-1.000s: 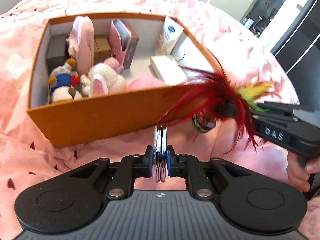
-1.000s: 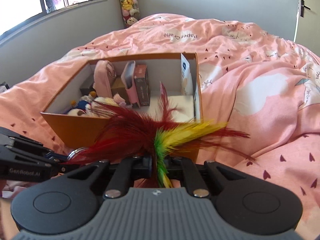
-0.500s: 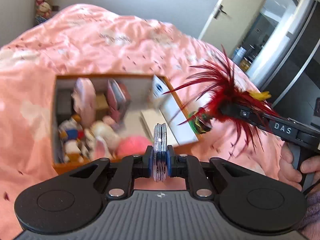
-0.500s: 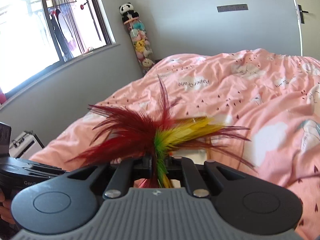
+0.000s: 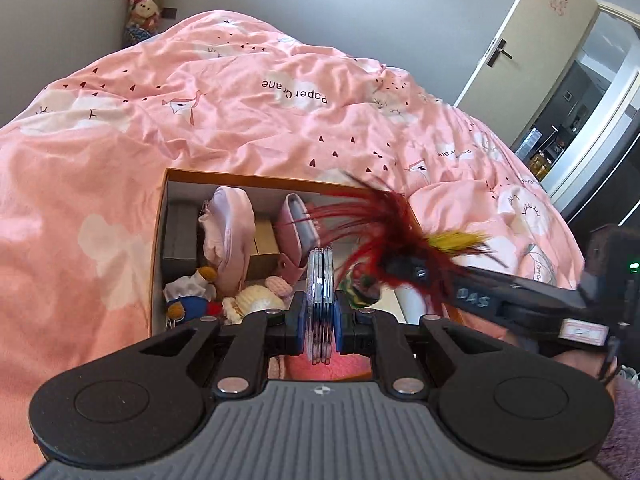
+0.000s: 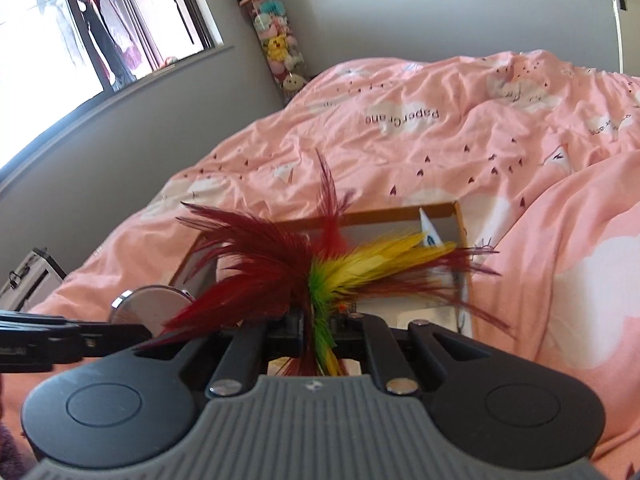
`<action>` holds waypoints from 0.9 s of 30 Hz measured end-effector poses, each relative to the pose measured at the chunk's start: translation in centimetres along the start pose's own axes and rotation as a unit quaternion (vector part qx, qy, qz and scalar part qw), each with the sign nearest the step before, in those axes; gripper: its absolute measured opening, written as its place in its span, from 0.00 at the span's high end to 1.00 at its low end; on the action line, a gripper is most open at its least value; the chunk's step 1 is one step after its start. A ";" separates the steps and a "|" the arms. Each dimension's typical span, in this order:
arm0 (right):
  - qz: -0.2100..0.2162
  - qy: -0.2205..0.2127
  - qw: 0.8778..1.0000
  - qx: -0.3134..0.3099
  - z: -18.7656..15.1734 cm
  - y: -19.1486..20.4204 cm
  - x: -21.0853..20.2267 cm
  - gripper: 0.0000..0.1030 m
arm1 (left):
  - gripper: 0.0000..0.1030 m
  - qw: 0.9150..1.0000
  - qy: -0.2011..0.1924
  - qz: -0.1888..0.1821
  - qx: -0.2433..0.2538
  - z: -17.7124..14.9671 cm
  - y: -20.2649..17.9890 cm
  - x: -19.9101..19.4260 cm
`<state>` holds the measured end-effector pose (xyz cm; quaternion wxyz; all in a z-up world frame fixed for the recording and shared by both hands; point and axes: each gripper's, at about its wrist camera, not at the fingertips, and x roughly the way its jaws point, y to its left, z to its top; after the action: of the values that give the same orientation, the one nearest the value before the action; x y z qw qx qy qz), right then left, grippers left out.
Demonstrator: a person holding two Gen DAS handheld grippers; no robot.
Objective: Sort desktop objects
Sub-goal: 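Carry the compact with the left tool while the right tool carries the feather toy over the box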
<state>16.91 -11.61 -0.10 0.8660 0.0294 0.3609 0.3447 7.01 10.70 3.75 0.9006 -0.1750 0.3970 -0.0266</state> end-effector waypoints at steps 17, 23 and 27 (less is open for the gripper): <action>-0.018 -0.005 1.000 0.007 0.7 -2.0 0.5 0.60 | 0.86 1.000 -0.004 -0.019 0.004 3.5 -0.9 2.4; -0.125 -0.069 0.990 0.001 1.5 -4.1 -2.3 0.60 | 0.86 0.999 0.011 -0.040 0.013 4.7 -2.3 5.2; -0.146 -0.086 0.985 0.026 1.8 -6.0 -3.2 0.60 | 0.86 0.998 0.026 -0.048 0.014 5.6 -3.3 7.7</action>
<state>19.95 -17.80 1.34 0.9338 0.0286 0.2943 0.2012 16.61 7.85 2.94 0.8902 -0.1802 0.4107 -0.0801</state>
